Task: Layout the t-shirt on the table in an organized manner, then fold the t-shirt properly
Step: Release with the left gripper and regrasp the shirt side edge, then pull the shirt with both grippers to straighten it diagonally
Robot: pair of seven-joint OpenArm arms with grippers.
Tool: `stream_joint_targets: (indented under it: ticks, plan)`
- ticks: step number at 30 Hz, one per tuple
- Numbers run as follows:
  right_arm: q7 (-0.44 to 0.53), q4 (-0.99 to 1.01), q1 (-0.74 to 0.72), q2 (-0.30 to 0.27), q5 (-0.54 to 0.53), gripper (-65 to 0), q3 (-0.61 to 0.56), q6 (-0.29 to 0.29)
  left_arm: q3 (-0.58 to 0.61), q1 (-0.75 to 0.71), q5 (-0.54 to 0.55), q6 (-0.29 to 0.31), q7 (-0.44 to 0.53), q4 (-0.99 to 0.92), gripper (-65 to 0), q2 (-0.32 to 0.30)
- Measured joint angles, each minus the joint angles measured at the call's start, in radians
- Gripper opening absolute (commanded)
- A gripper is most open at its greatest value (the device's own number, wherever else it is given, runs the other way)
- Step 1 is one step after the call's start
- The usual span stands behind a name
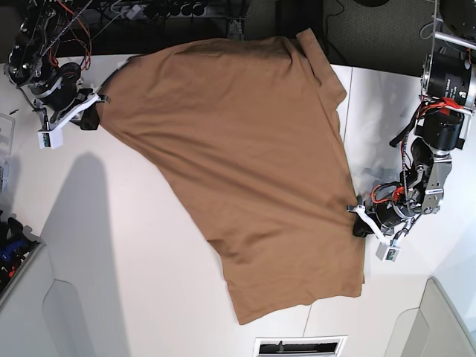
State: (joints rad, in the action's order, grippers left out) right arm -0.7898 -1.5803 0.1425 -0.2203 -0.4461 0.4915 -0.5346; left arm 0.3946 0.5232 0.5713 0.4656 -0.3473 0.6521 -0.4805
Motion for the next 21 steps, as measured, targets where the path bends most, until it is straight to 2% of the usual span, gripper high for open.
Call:
stream_joint_targets:
  ticks: [6, 9, 14, 17, 21]
  plan:
    - [-0.001, 0.119, -0.120, -0.021, -0.003, -65.0, 0.002, 0.002, -0.004, -0.043, 0.151, 0.103, -0.060, 0.029, -65.0, -0.032]
    - [-0.034, 0.095, -0.121, -0.021, -0.105, -65.0, 0.002, 0.002, -0.004, -0.061, 0.205, 0.127, -0.126, 0.089, -65.0, -0.032]
    - [-0.119, -0.116, -0.035, -0.009, -0.266, -65.0, 0.002, -0.025, 0.002, -0.071, 0.143, 0.126, -0.184, 0.187, -65.0, -0.028]
    - [-0.150, -0.204, 0.040, 0.025, -0.296, -65.0, 0.002, -0.034, 0.005, -0.072, 0.136, 0.126, -0.187, 0.198, -65.0, -0.021]
    - [-0.159, -0.193, 0.119, 0.092, -0.299, -65.0, -0.009, -0.035, 0.005, -0.073, 0.137, 0.126, -0.178, 0.198, -65.0, -0.022]
